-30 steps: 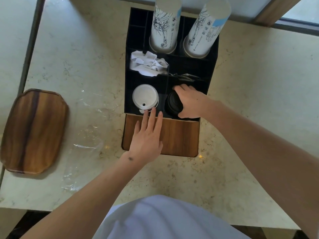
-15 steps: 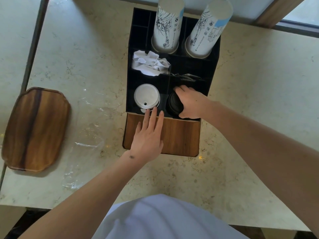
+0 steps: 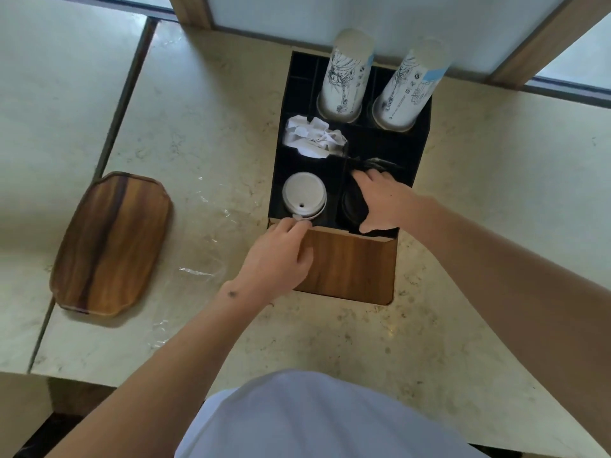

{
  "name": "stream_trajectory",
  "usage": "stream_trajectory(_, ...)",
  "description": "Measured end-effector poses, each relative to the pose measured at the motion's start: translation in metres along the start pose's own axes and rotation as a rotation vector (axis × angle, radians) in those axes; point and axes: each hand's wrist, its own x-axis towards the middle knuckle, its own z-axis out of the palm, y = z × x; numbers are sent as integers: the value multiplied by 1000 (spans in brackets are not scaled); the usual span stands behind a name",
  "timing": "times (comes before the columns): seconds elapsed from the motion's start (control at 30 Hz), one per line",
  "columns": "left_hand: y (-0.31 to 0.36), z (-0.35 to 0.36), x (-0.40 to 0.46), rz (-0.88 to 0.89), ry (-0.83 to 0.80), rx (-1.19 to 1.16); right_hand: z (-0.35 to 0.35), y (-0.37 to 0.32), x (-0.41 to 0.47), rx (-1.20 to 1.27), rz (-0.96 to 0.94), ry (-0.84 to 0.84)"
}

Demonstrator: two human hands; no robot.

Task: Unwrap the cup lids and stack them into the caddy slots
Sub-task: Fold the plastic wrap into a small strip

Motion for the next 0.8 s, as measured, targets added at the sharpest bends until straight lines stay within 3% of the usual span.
stream_trajectory(0.17,-43,-19,-61,-369,445,-107,9,-52,-42,347,20,453)
stream_trajectory(0.23,-69,-23,-92,-599,556,-174,20,-91,-61,504,-44,532)
stream_trajectory(0.33,-105,-23,-138,-860,621,-276,43,-159,-80,794,-37,341)
stream_trajectory(0.43,-130,-11,-175,-1000,606,-372,72,-214,-80,1100,195,-70)
stream_trajectory(0.53,-146,5,-195,-1217,551,-751,91,-254,-77,1355,398,-356)
stream_trajectory(0.63,-158,16,-200,-1251,476,-1116,104,-280,-71,1378,425,-404)
stream_trajectory(0.8,-175,18,-199,-1212,480,-1248,108,-299,-67,1405,451,-327)
